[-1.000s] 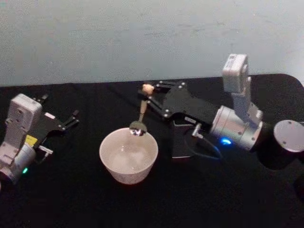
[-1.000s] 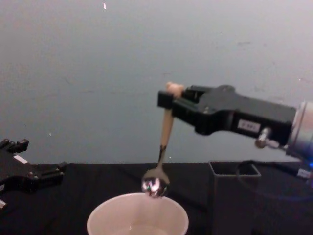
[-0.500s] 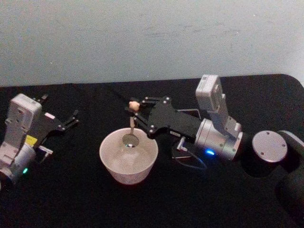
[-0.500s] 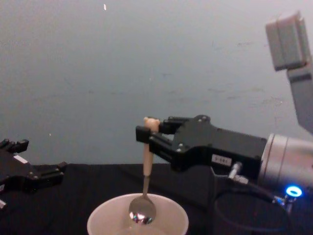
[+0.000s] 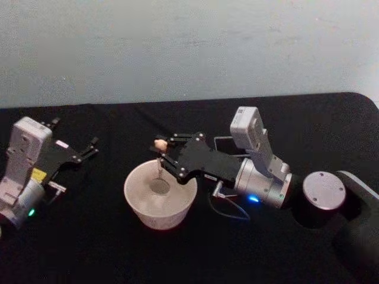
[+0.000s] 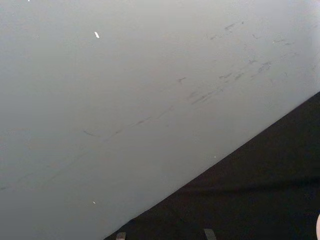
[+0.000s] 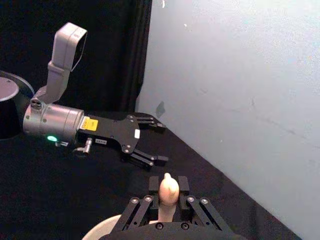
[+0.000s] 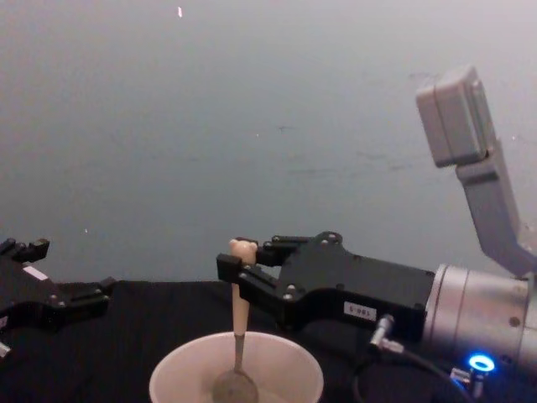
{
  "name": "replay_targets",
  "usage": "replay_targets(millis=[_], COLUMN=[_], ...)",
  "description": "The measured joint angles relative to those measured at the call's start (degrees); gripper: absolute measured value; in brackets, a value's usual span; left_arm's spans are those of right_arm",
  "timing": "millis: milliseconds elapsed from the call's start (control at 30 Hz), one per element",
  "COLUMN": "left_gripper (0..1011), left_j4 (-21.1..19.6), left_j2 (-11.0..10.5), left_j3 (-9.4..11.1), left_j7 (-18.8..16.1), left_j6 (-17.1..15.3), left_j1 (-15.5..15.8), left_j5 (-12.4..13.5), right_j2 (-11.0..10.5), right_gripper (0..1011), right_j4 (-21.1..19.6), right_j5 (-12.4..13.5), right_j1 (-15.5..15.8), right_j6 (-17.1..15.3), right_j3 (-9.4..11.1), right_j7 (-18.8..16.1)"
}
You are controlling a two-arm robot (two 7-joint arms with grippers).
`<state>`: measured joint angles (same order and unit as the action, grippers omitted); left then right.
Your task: Pick up the stirring spoon with one hand, stir inside the cup, then place it back in its original position.
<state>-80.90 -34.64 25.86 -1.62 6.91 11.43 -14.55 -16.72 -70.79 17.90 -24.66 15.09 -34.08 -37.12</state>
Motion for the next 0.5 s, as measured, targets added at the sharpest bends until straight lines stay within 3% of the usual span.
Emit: replay_targets(millis=[500], left_gripper=[1001], left_j4=[0.0], left_j2=[0.0], left_j3=[0.0], left_j7=[0.0], left_j6=[0.0], left_j1=[0.0], left_j5=[0.0], right_j2=[-0.3], right_gripper=[215], right_j4=[0.2], right_j5=[-0.8], right_j1=[0.6], right_j6=[-0.3], right_j3=[0.9], right_j7=[0.5])
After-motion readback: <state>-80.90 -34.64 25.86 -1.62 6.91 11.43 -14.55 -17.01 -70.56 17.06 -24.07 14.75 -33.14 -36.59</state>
